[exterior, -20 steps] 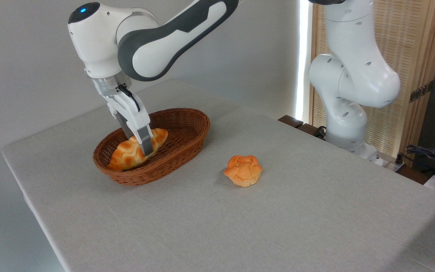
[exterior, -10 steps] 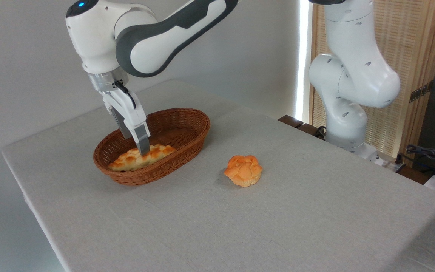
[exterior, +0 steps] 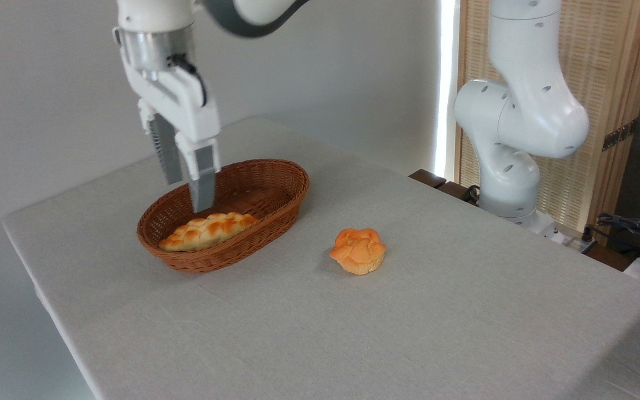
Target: Put bread into the basket
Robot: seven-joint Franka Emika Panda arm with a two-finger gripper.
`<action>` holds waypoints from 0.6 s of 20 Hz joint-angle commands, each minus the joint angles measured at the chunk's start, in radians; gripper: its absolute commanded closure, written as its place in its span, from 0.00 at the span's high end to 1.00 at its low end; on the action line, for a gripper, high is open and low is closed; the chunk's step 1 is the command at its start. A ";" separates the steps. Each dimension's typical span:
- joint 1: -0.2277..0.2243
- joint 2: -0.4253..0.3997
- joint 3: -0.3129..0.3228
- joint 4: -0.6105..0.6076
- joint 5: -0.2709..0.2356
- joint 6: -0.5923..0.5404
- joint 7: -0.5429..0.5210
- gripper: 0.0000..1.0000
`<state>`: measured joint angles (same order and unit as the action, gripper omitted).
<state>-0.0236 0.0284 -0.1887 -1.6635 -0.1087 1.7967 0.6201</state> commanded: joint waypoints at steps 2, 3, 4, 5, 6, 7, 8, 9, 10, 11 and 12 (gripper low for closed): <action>-0.013 -0.048 0.126 0.013 0.003 -0.080 0.089 1.00; -0.013 -0.045 0.139 0.033 0.003 -0.100 0.089 1.00; -0.013 -0.039 0.153 0.054 0.003 -0.129 0.093 1.00; -0.012 -0.036 0.164 0.070 0.003 -0.150 0.096 1.00; -0.012 -0.036 0.176 0.074 0.003 -0.157 0.099 1.00; -0.012 -0.036 0.181 0.074 0.003 -0.158 0.099 1.00; -0.010 -0.036 0.181 0.074 0.003 -0.158 0.098 1.00; -0.010 -0.036 0.181 0.074 0.004 -0.158 0.096 1.00; -0.009 -0.036 0.183 0.074 0.004 -0.160 0.096 1.00; -0.007 -0.036 0.184 0.074 0.004 -0.160 0.098 1.00; -0.006 -0.038 0.196 0.074 0.004 -0.160 0.098 1.00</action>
<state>-0.0232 -0.0225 -0.0182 -1.6173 -0.1087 1.6654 0.7049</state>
